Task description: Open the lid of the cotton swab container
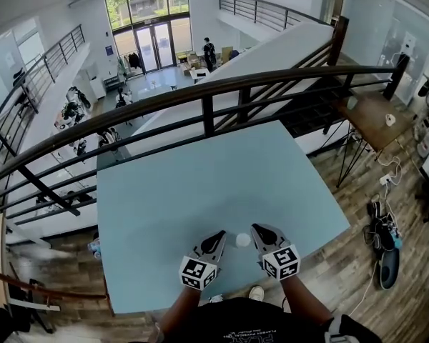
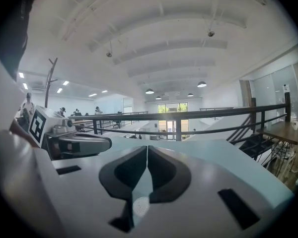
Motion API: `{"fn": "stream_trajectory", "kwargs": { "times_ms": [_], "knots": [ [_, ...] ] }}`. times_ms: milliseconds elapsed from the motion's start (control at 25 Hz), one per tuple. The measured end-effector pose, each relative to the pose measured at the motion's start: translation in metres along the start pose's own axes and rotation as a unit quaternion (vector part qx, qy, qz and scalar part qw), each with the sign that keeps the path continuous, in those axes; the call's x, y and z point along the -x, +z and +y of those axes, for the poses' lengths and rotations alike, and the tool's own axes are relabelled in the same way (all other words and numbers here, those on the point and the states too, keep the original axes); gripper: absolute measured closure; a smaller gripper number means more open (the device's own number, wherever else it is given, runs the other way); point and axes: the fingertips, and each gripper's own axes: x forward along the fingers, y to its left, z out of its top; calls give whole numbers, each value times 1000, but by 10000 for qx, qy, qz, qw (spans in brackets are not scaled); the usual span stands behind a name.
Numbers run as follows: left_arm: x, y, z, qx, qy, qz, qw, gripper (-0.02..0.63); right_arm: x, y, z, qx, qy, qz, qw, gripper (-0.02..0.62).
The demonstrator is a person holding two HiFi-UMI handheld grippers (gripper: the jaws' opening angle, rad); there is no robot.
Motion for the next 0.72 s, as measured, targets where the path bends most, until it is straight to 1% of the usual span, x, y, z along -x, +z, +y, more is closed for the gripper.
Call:
{"fn": "stream_trajectory", "kwargs": {
  "times_ms": [160, 240, 360, 480, 600, 720],
  "knots": [
    [-3, -5, -7, 41, 93, 85, 9999, 594, 2, -6, -4, -30, 118, 50, 9999, 574],
    [-4, -11, -8, 54, 137, 128, 9998, 594, 3, -11, -5, -30, 105, 68, 9999, 574],
    [-1, -24, -6, 73, 237, 200, 9995, 594, 6, -21, -6, -36, 82, 99, 9999, 575],
    [1, -41, 0, 115, 334, 301, 9989, 594, 2, -32, -5, 8, 168, 170, 9997, 574],
    [-3, -56, 2, 151, 357, 391, 9985, 594, -3, -45, -11, 82, 188, 288, 9994, 574],
    [-6, -71, 0, 203, 356, 542, 9977, 594, -3, -61, -17, 42, 169, 437, 9989, 574]
  ]
}}
